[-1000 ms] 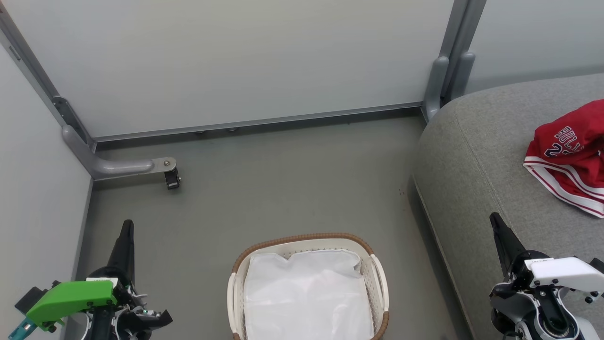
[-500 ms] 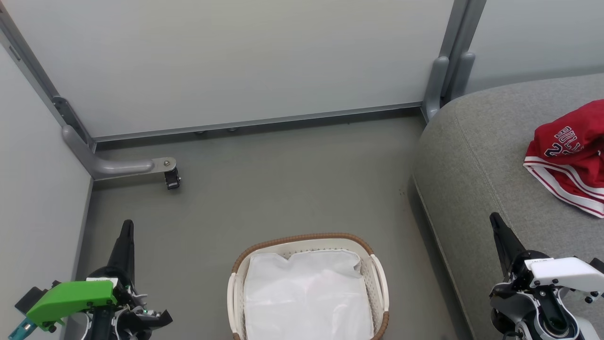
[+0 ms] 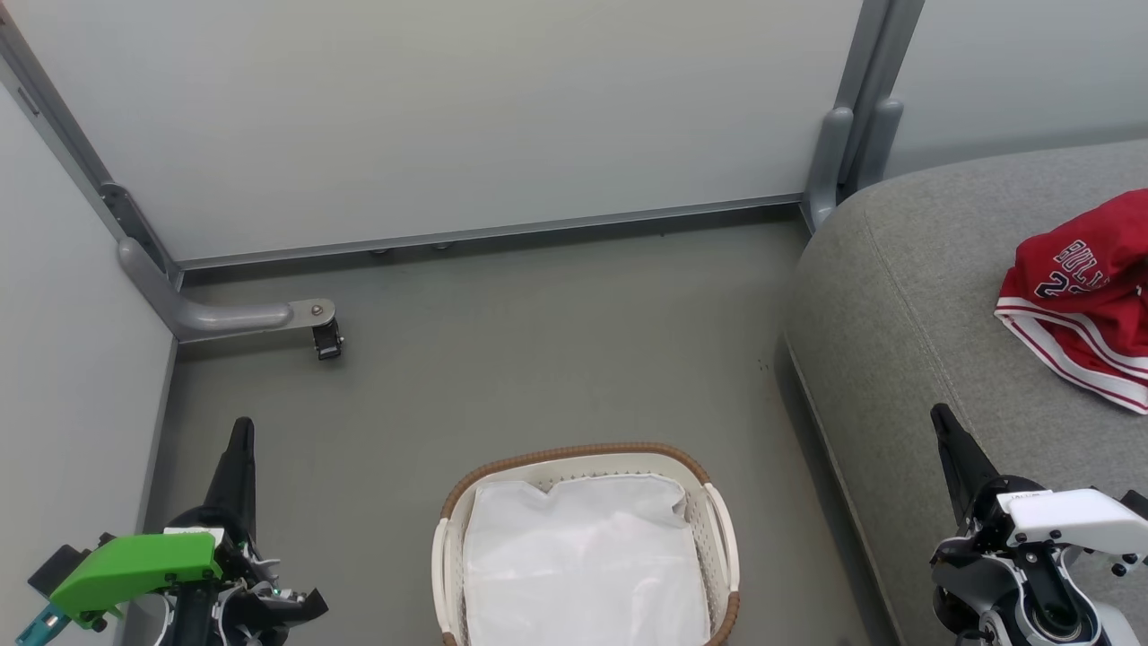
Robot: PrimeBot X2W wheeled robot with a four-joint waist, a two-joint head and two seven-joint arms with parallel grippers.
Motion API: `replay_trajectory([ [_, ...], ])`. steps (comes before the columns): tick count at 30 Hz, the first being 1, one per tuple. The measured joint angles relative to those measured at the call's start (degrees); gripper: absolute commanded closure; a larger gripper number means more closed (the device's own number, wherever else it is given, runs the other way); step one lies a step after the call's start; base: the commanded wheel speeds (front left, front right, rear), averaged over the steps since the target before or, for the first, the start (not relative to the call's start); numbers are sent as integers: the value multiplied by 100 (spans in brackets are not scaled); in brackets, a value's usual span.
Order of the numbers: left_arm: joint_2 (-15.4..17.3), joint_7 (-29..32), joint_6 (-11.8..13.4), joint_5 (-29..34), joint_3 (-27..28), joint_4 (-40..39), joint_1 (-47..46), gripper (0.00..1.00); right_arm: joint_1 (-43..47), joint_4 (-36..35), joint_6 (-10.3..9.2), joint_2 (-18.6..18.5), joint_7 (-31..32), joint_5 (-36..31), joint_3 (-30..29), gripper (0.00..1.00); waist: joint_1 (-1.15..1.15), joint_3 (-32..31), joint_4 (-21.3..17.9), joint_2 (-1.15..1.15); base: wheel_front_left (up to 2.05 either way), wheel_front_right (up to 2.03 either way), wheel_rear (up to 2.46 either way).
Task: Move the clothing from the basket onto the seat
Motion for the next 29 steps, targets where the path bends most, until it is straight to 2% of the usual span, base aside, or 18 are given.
replay_trajectory([
  [29,0,0,0,0,0,-1,0,100,0,0,0,0,0,0,0,100,0,0,0,0,0,0,0],
])
